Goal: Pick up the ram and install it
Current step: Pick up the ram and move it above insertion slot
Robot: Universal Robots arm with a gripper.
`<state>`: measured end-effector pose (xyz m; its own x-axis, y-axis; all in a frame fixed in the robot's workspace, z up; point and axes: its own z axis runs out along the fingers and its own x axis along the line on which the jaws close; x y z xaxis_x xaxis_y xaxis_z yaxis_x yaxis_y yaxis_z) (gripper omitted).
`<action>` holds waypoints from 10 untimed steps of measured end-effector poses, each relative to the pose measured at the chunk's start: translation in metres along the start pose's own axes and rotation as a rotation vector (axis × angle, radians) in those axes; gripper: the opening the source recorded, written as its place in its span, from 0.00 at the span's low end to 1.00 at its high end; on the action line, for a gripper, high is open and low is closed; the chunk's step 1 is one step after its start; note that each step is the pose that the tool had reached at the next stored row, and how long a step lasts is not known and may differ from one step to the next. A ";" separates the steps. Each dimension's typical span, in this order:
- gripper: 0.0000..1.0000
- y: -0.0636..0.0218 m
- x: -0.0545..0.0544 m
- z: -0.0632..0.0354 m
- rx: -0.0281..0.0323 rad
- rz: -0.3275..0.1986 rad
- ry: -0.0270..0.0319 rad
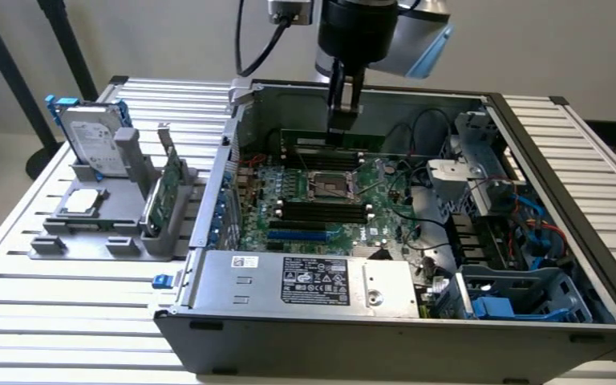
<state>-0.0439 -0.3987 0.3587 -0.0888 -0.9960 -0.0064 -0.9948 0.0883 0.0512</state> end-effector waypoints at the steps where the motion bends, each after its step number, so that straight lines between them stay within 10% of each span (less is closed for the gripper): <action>1: 0.14 0.0000 0.000 0.0018 0.0004 0.000 -0.0001; 10: 0.14 -0.0006 -0.004 0.0176 0.0014 0.000 -0.0067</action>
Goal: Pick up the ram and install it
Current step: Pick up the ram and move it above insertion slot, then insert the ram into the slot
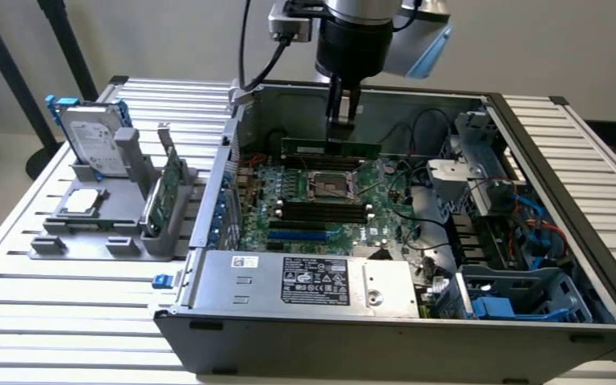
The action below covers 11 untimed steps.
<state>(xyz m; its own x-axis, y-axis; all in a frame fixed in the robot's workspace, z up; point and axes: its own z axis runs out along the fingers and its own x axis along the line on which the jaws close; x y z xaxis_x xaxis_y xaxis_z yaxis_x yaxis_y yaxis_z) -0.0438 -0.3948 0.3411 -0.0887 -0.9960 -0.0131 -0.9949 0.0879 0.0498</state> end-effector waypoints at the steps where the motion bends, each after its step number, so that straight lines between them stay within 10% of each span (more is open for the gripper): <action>1: 0.14 0.0000 0.000 0.0006 -0.0003 0.000 -0.0028; 11: 0.14 0.0000 0.000 0.0007 -0.0003 0.000 -0.0030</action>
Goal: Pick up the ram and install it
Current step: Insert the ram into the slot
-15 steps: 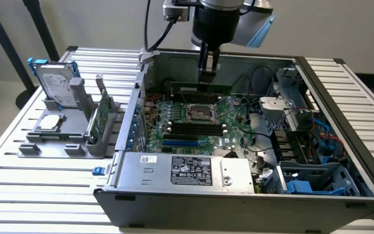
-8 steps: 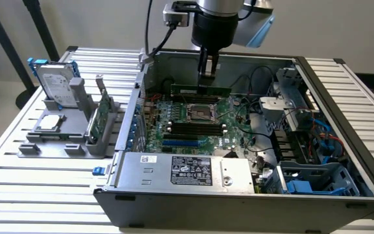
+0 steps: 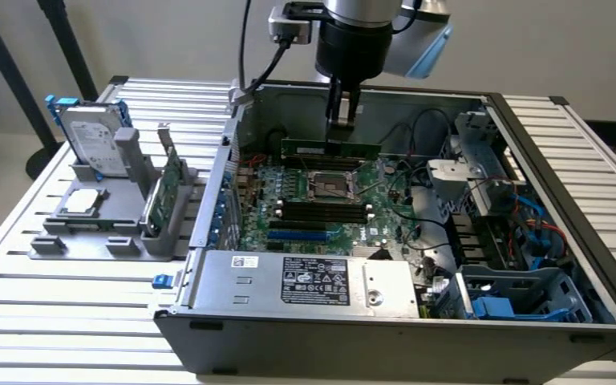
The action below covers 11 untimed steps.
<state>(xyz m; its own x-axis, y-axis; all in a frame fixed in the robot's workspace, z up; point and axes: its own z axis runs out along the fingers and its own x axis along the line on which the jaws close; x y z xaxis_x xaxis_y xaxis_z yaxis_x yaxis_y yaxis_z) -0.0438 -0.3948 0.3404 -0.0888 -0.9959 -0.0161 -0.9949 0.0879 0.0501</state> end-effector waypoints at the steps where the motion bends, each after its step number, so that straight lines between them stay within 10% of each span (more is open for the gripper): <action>1: 0.14 0.0000 0.000 0.0000 0.0000 0.000 0.0000; 11: 0.14 -0.0004 0.000 0.0092 0.0010 0.001 -0.0002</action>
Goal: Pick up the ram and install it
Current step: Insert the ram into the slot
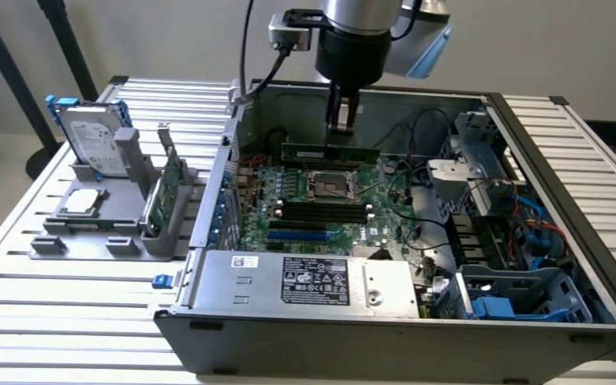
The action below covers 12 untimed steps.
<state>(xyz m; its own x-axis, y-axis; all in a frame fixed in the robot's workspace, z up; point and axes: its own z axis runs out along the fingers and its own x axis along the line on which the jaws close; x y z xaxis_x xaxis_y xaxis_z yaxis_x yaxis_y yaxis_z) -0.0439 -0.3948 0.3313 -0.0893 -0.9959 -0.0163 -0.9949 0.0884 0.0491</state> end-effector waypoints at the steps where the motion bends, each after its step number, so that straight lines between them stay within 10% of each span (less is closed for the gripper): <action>1: 0.14 -0.0001 0.000 0.0017 0.0000 0.000 0.0001; 12: 0.14 -0.0014 0.004 0.0217 0.0003 0.017 -0.0008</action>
<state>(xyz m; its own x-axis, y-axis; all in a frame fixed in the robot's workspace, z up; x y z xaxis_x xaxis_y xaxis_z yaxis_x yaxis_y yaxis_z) -0.0439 -0.3987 0.3095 -0.1066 -0.9942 -0.0162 -0.9932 0.1057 0.0491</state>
